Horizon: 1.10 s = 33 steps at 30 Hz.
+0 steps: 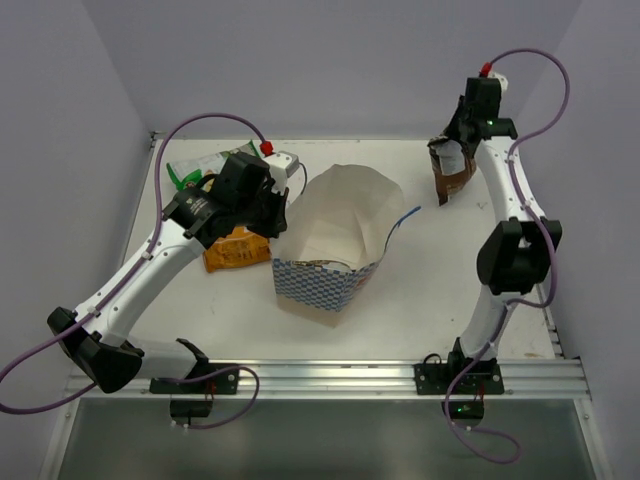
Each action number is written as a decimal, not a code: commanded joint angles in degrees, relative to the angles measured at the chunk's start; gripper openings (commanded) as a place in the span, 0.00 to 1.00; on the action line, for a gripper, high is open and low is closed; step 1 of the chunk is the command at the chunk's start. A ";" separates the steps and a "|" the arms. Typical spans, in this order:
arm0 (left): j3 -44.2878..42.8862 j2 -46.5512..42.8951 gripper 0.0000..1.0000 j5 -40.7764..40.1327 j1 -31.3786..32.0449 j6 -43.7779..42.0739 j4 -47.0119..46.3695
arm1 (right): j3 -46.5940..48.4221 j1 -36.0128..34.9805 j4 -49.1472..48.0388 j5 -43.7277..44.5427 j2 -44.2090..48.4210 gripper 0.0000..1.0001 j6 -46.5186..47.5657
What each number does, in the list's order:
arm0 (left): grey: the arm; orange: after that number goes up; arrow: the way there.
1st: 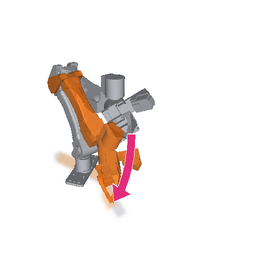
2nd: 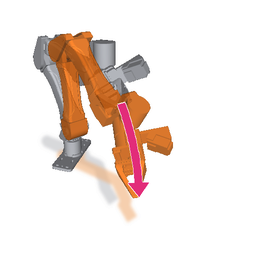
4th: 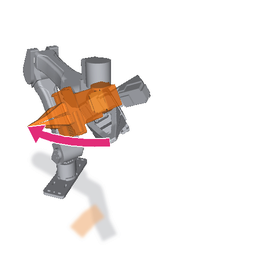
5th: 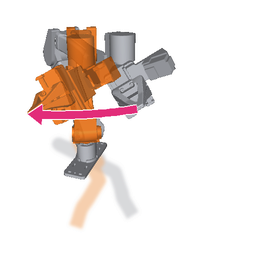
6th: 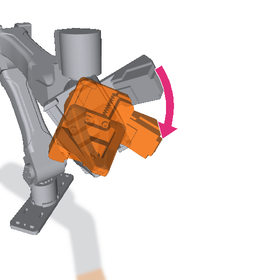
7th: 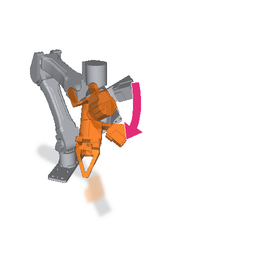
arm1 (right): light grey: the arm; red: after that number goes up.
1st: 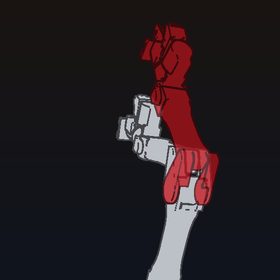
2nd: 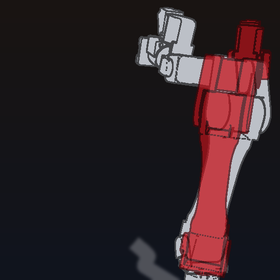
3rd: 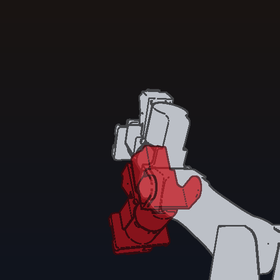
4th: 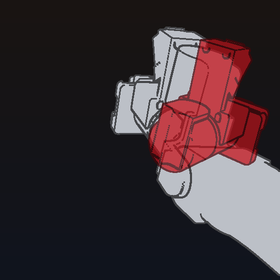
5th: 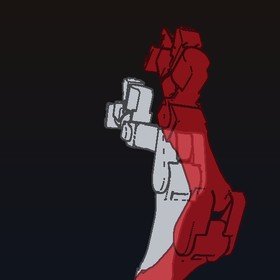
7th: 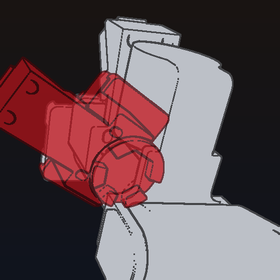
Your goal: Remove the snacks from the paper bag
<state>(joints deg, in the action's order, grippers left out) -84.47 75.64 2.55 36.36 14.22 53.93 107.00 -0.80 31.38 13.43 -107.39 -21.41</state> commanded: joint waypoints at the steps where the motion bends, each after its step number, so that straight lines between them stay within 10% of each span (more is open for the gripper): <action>1: -0.35 -0.58 0.00 0.88 -0.50 0.37 -1.38 | 13.88 -0.34 6.21 -2.08 -9.45 0.00 3.48; 17: -0.61 -0.40 0.00 2.02 -0.50 1.78 -2.60 | 12.89 -1.13 4.49 -17.55 -16.28 0.46 3.82; 33: -1.67 -1.98 0.00 2.47 -0.50 -5.06 -5.76 | -3.19 -4.56 2.11 -33.64 22.56 0.80 12.87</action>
<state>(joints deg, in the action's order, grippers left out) -84.47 75.64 4.25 36.36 13.78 53.01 103.85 -3.75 35.86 -15.03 -95.66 -13.15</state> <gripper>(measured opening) 0.050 0.787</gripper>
